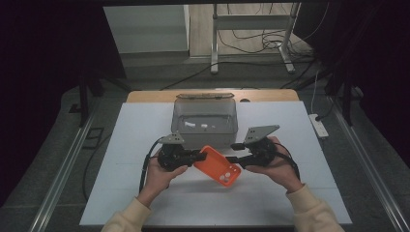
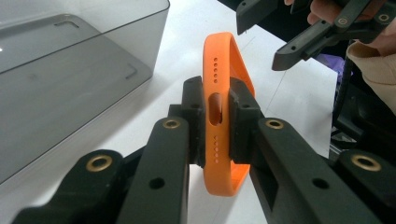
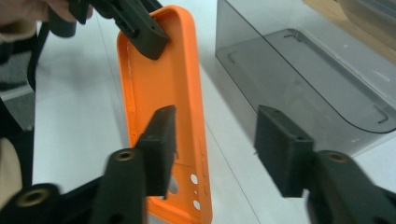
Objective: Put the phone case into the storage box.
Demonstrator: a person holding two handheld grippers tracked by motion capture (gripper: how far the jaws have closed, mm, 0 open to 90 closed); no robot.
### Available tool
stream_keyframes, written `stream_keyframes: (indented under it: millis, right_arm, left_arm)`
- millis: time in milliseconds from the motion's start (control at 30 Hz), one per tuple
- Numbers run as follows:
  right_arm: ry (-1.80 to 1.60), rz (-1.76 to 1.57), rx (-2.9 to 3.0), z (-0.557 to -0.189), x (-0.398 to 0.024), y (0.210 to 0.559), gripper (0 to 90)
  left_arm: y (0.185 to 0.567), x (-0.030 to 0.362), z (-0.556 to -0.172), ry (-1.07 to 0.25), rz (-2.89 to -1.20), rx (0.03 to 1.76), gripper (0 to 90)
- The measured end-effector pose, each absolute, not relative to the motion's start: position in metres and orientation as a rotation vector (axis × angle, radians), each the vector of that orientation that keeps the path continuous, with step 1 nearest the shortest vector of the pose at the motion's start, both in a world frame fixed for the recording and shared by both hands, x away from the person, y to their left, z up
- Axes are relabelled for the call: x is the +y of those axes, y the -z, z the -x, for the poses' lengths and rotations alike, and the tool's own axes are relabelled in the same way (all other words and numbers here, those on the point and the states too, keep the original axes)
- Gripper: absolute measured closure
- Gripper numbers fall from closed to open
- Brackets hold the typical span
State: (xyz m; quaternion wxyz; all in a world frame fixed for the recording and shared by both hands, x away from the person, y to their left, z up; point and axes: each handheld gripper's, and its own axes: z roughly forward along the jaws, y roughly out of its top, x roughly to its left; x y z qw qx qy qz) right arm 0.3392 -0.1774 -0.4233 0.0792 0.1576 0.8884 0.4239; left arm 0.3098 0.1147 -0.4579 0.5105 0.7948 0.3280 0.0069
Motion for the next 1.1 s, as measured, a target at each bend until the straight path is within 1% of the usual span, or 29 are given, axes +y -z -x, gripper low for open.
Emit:
stream_keyframes:
  millis: [100, 300, 467, 733, 1100]
  right_arm:
    - [-1.330, -0.531, 2.650, -0.342, -0.181, 0.425, 40.4]
    - [-1.388, -0.598, 2.656, -0.347, -0.186, 0.430, 33.9]
    - [-1.441, -0.656, 2.654, -0.351, -0.193, 0.434, 30.4]
    - [-1.517, -0.711, 2.667, -0.358, -0.199, 0.440, 29.8]
    - [-1.519, -0.710, 2.740, -0.360, -0.189, 0.455, 30.5]
  left_arm:
    - [0.457, 0.116, -0.310, -0.015, -1.906, 0.791, 80.2]
    - [0.457, 0.117, -0.310, -0.015, -1.908, 0.784, 80.2]
    - [0.457, 0.118, -0.310, -0.016, -1.905, 0.781, 80.2]
    - [0.456, 0.119, -0.309, -0.017, -1.904, 0.771, 80.2]
    - [0.454, 0.118, -0.308, -0.022, -1.904, 0.745, 80.2]
